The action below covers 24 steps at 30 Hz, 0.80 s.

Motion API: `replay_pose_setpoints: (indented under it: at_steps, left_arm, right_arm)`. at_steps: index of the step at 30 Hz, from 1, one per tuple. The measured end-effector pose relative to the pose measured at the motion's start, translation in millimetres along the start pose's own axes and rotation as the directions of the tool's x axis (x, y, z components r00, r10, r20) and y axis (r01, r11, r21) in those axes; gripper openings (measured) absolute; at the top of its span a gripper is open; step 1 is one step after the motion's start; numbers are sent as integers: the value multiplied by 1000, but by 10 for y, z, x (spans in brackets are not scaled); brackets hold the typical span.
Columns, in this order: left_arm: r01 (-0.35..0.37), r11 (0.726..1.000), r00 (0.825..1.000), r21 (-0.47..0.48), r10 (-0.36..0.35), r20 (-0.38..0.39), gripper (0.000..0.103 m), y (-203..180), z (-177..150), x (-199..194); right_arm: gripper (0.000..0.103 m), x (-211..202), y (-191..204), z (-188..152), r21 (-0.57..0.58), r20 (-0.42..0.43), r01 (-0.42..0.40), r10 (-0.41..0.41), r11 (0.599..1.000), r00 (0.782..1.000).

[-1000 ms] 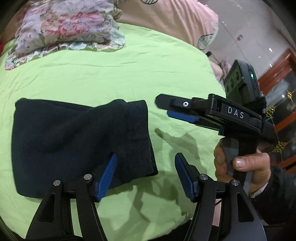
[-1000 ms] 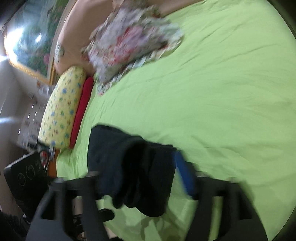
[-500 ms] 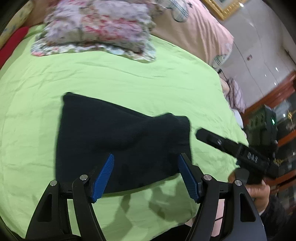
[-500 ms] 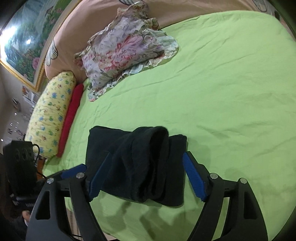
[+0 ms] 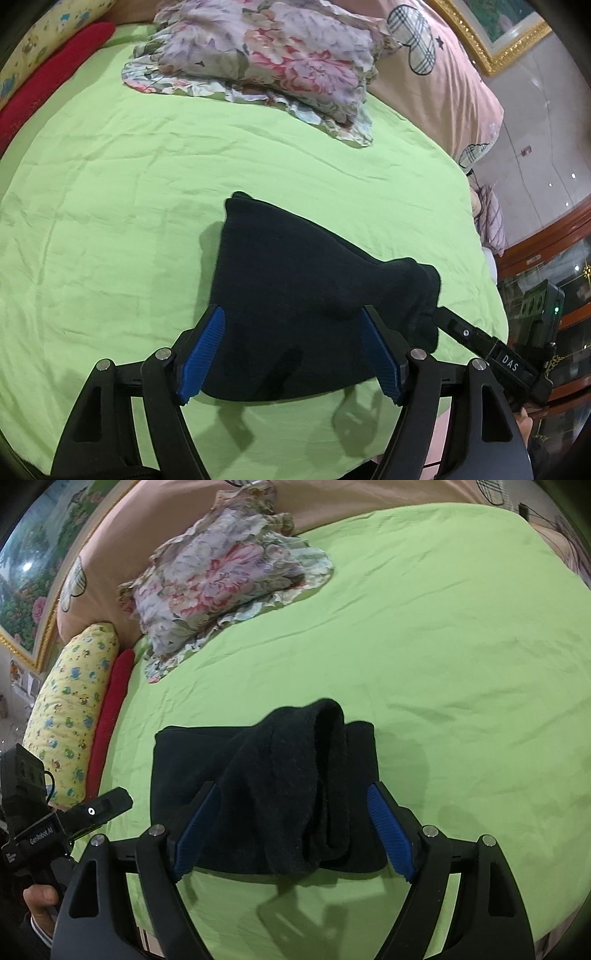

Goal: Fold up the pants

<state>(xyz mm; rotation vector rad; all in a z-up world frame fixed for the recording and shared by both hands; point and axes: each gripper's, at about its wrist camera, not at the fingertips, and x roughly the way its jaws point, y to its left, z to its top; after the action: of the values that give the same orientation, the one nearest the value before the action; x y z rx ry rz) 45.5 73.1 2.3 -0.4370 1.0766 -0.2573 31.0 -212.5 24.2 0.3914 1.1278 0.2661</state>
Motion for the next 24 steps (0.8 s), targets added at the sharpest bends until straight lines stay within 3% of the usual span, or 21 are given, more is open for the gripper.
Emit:
replay_pose_setpoints:
  at_steps: [15,24]
  left_arm:
    - [-14,999,996,-35,11,-83,75,262,93,303]
    - [-19,998,992,-64,11,-129,76,335,100,501]
  right_arm:
    - [82,223,-164,-38,115,-38,37,-33,993,999]
    - [82,348,-223,-79,124,-61,51,-44,991,997]
